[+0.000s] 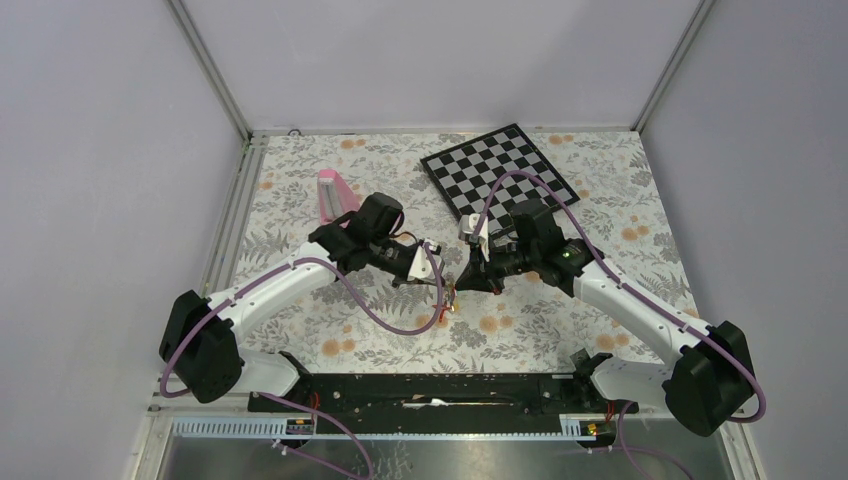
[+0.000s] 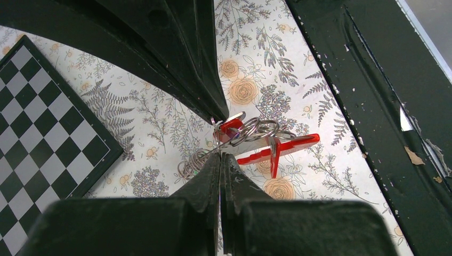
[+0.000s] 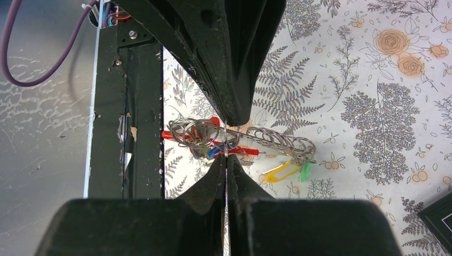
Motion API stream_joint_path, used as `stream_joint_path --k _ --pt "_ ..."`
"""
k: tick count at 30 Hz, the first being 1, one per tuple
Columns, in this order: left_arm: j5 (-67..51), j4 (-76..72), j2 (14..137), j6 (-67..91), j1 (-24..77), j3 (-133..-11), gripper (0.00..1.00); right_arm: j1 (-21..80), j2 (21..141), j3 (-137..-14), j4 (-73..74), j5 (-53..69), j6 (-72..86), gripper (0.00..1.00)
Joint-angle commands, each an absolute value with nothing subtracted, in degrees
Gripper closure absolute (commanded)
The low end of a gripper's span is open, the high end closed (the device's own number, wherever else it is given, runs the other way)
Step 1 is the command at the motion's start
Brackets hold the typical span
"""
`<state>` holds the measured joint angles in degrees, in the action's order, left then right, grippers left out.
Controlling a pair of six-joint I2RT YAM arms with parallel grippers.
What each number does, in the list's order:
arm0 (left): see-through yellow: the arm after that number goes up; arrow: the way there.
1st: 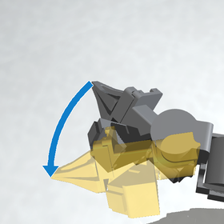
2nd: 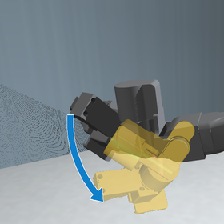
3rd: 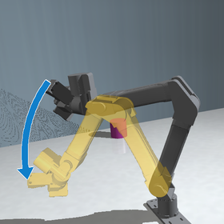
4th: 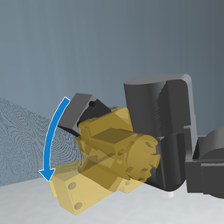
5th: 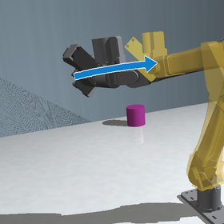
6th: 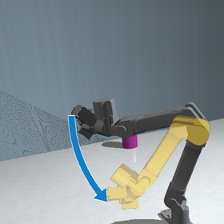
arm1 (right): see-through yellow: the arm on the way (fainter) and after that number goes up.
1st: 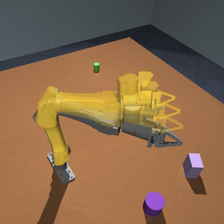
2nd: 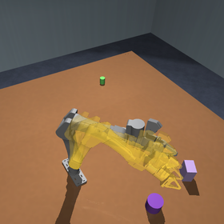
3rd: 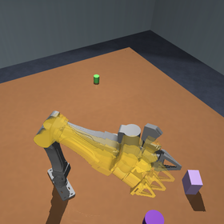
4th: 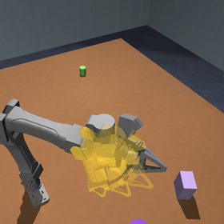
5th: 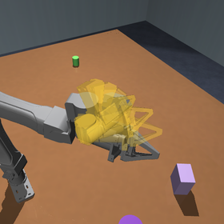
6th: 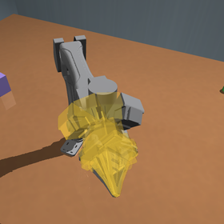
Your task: Put the keys on the keyring
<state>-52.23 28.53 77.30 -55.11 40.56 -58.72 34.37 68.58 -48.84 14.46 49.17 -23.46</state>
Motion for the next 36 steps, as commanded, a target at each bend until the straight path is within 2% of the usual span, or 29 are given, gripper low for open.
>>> stream_joint_path --k 1,36 --pt "-56.23 26.36 75.75 -56.08 40.67 -59.04 1.0 33.83 68.73 -49.79 12.08 50.23 -23.03 1.0" --pt "-57.04 26.37 74.84 -57.06 40.46 -58.63 1.0 32.01 67.38 -47.47 12.15 48.68 -24.61 1.0"
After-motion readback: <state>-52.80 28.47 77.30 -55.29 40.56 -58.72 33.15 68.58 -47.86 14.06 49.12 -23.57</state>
